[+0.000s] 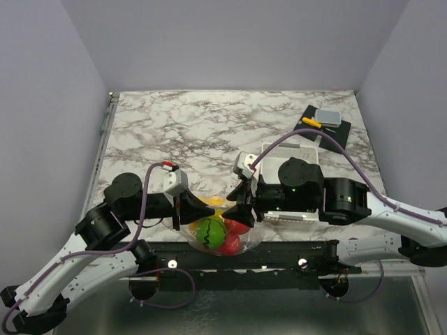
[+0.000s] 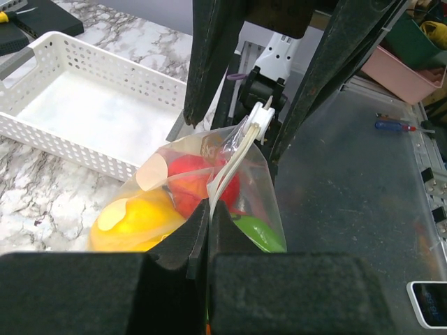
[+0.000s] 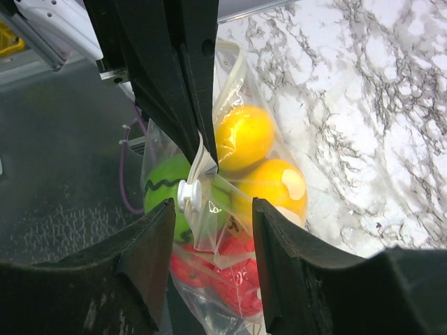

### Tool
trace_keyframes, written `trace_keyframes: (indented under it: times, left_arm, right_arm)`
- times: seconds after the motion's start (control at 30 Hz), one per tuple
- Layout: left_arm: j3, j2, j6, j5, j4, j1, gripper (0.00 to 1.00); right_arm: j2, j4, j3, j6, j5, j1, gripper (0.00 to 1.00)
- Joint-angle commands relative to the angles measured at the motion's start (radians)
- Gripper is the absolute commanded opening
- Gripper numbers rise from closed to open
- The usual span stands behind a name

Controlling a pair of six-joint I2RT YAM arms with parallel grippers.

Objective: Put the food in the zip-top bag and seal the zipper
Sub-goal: Zip the zipper food storage bag at the center of the board.

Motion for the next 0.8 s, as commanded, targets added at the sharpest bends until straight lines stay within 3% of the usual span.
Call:
trace_keyframes:
  times: [0.0, 0.1, 0.3, 0.5, 0.7, 0.77]
  left_arm:
    - [0.050, -0.016, -0.020, -0.021, 0.068, -0.001, 0.00]
    - [0.052, -0.016, -0.023, -0.021, 0.072, 0.000, 0.00]
    - [0.052, -0.024, -0.030, -0.023, 0.077, -0.001, 0.00]
    - [0.048, -0.034, -0.035, -0.019, 0.079, -0.001, 0.00]
    - [0.052, -0.044, -0.039, -0.024, 0.081, -0.001, 0.00]
    - [0.054, -0.046, -0.040, -0.023, 0.081, -0.002, 0.00]
  right_arm:
    - [-0.020, 0.088, -0.031, 0.001, 0.018, 0.008, 0.53]
    - [-0.024, 0.120, -0.053, 0.002, 0.012, 0.007, 0.51]
    - [-0.027, 0.149, -0.069, 0.004, 0.004, 0.007, 0.35]
    - [-0.032, 0.184, -0.077, 0.009, -0.023, 0.007, 0.28]
    - [-0.018, 0.188, -0.073, 0.004, -0.039, 0.007, 0.12]
    - [-0.018, 0.194, -0.075, 0.003, -0.047, 0.008, 0.02]
